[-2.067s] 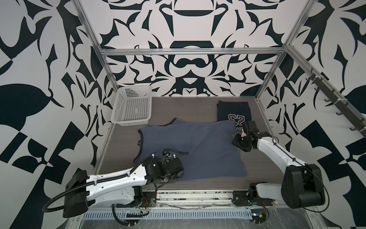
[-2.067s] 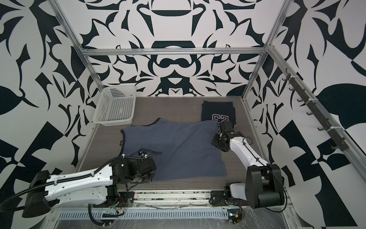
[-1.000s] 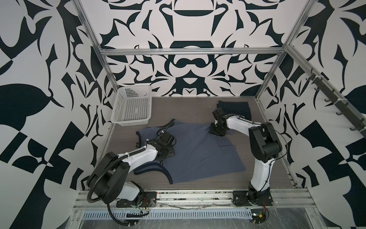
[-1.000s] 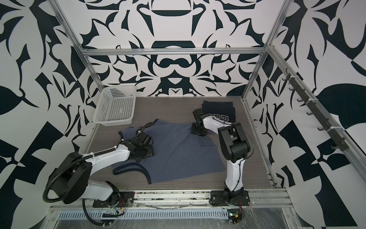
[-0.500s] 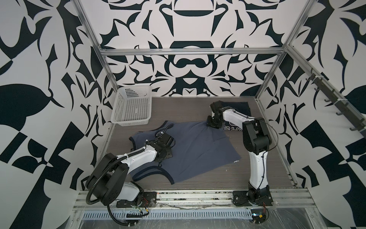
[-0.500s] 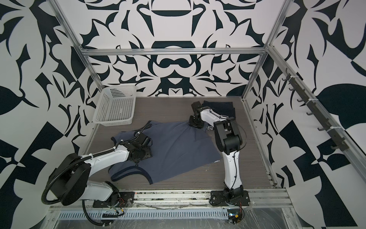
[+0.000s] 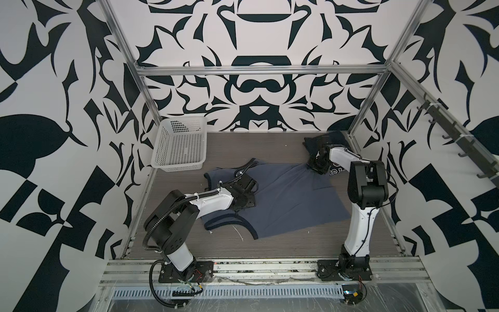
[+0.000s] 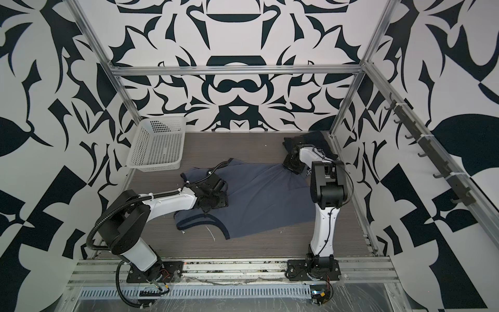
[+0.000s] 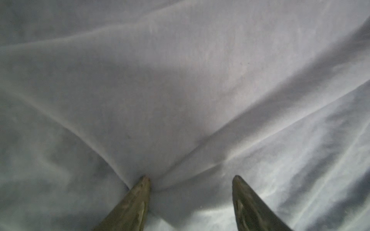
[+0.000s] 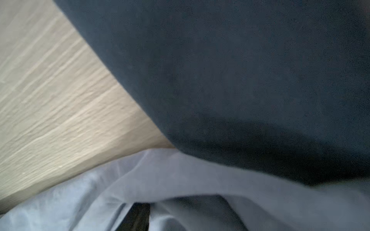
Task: Fold and stack tank tops
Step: Move the tank top to the center of the table.
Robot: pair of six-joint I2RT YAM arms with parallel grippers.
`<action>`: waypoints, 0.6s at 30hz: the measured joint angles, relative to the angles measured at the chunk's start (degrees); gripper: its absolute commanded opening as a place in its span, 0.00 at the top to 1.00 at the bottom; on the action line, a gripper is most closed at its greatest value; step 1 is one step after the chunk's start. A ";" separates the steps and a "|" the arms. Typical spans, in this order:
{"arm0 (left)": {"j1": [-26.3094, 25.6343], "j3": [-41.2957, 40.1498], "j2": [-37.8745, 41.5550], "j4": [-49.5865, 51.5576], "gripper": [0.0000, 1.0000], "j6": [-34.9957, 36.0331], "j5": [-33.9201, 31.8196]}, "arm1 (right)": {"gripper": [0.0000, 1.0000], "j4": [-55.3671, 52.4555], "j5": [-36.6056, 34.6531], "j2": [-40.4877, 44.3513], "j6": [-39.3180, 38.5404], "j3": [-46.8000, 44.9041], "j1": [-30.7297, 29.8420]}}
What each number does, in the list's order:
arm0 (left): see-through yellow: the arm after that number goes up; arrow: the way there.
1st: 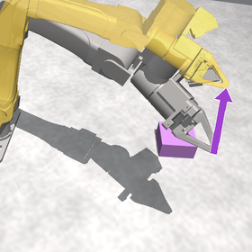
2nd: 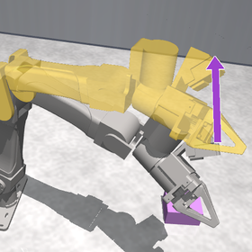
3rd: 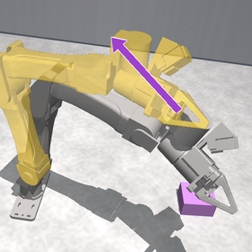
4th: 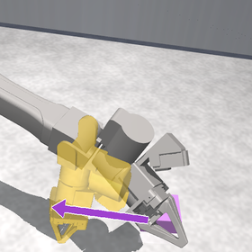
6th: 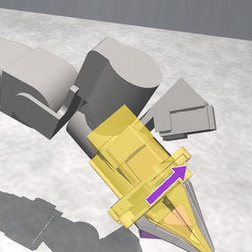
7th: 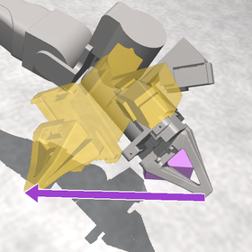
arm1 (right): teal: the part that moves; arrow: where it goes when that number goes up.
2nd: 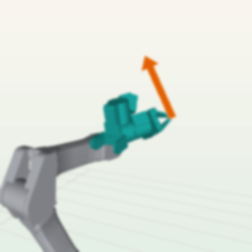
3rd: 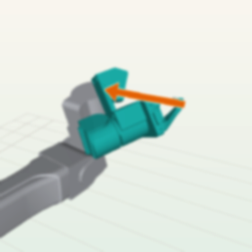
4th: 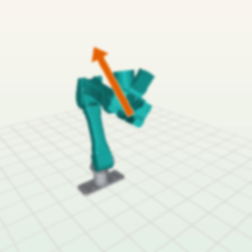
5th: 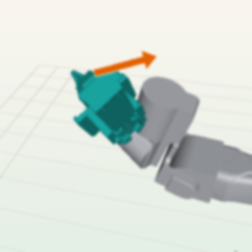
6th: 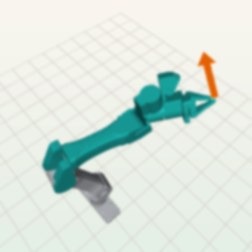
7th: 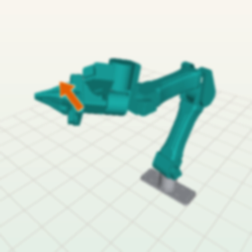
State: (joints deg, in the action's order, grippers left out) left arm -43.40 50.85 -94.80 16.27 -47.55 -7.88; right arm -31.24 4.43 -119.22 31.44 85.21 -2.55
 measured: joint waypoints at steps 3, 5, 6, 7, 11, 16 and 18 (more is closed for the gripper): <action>-0.13 -3.17 2.73 -0.66 0.32 -0.57 0.00 | 0.56 1.77 -0.42 3.76 0.04 -5.90 -0.79; -0.13 -6.05 5.73 -0.11 0.31 -0.83 -0.13 | 0.55 2.67 -0.63 6.99 0.09 -10.54 -1.68; -0.13 -7.52 7.37 0.63 0.31 -0.92 -0.22 | 0.55 2.89 -0.74 9.03 0.17 -13.38 -2.34; -0.15 -8.70 8.94 1.57 0.31 -1.03 -0.20 | 0.55 3.06 -0.72 10.80 0.33 -15.80 -2.99; -0.17 -9.62 11.65 5.97 0.30 -0.81 0.13 | 0.53 3.54 -0.55 15.41 0.63 -21.77 -4.85; 1.38 1.70 9.49 11.78 0.29 2.80 0.92 | 0.50 2.27 0.90 16.57 0.42 -22.27 -5.05; 3.82 11.50 5.46 12.72 0.29 4.94 1.42 | 0.49 0.63 1.33 17.18 0.13 -21.24 -4.98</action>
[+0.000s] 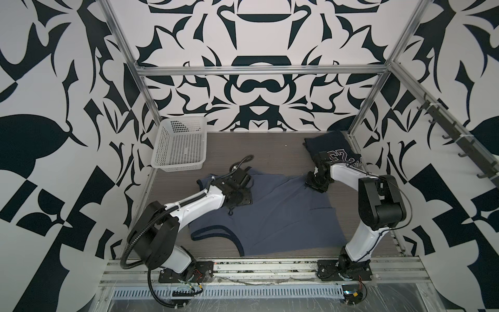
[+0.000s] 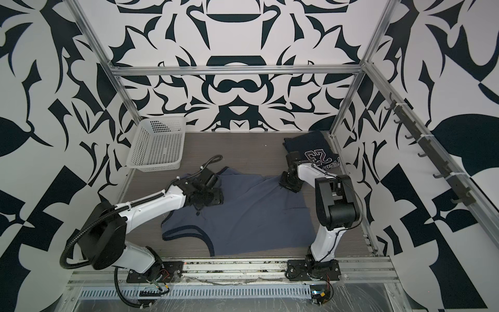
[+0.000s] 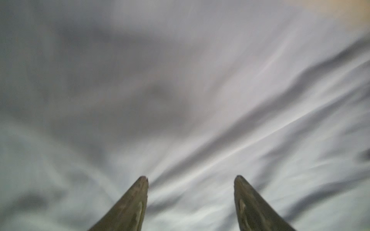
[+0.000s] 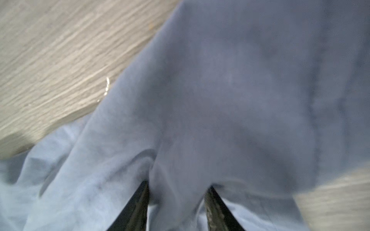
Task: Fold and stack tank tops
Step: Move the tank top to the center of the table, then pick up the tank top from the center of the table.
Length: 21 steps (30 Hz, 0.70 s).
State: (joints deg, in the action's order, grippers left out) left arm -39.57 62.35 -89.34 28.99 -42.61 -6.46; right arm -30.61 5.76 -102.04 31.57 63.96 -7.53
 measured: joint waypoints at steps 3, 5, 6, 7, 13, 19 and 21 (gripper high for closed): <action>4.26 13.68 -8.02 0.17 0.30 2.54 0.35 | 0.48 -1.60 0.28 2.29 -0.33 2.01 0.39; 6.91 21.03 -13.94 0.48 0.31 3.72 0.37 | 0.48 -1.97 0.48 4.74 -0.39 2.86 0.87; 8.09 24.85 -17.51 1.22 0.32 4.37 0.31 | 0.47 -2.12 0.57 6.14 -0.48 3.06 1.07; 8.92 27.74 -20.48 1.73 0.32 4.83 0.31 | 0.47 -2.23 0.61 7.32 -0.55 3.08 1.27; 11.98 39.71 -35.93 5.05 0.40 7.63 1.64 | 0.44 -3.32 0.59 13.31 -0.66 2.67 2.16; 11.76 42.51 -39.65 6.60 0.51 8.44 4.50 | 0.42 -4.07 0.07 16.41 -1.20 -0.61 2.78; 11.65 42.97 -39.65 6.62 0.57 8.44 5.57 | 0.42 -4.33 -0.07 16.50 -1.38 -1.66 2.99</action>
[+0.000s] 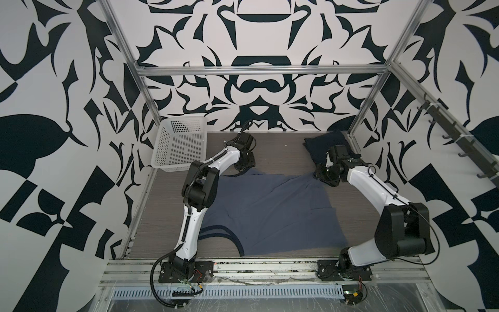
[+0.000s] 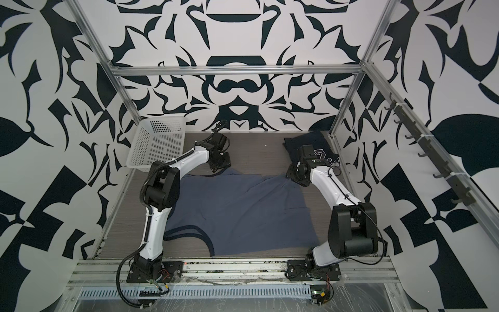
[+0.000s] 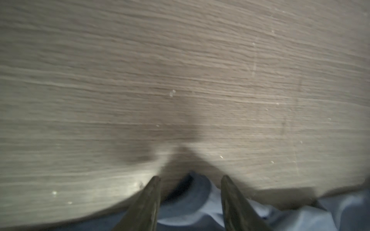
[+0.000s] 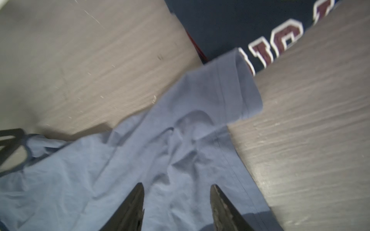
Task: Fold and stack tank tops
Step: Pick up the tank top from the center of the table.
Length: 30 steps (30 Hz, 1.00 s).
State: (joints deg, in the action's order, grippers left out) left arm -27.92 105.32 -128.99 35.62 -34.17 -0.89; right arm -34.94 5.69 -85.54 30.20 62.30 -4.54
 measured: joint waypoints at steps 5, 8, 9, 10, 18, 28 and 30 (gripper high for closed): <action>-0.11 0.44 -0.24 -0.20 0.63 -0.33 1.51 | 0.42 -0.22 -0.35 0.02 -0.04 -1.53 0.17; -0.11 1.01 -1.38 -0.17 0.62 -0.33 1.84 | 0.42 -0.24 -0.42 0.09 -0.04 -1.57 0.26; -0.11 1.38 -1.90 -0.02 0.62 -0.33 1.81 | 0.42 -0.26 -0.42 0.13 -0.04 -1.57 0.33; -0.11 1.81 -2.54 0.11 0.62 -0.33 1.81 | 0.42 -0.26 -0.44 0.28 -0.04 -1.57 0.33; -0.11 3.32 -4.46 0.59 0.79 -0.22 2.03 | 0.42 -0.52 -0.87 1.90 -0.11 -1.57 0.35; 0.13 -12.11 7.28 -7.08 0.98 -1.42 -2.58 | 0.41 -0.83 -0.68 -1.14 -0.20 -0.59 4.63; 0.83 -17.14 12.87 -9.42 0.98 -2.10 -3.52 | 0.41 -0.63 -0.52 -3.43 -0.17 1.18 5.29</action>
State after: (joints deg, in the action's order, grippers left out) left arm -27.09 88.18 -116.11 26.20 -36.27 -4.40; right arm -35.57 5.17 -88.97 30.02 63.48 0.75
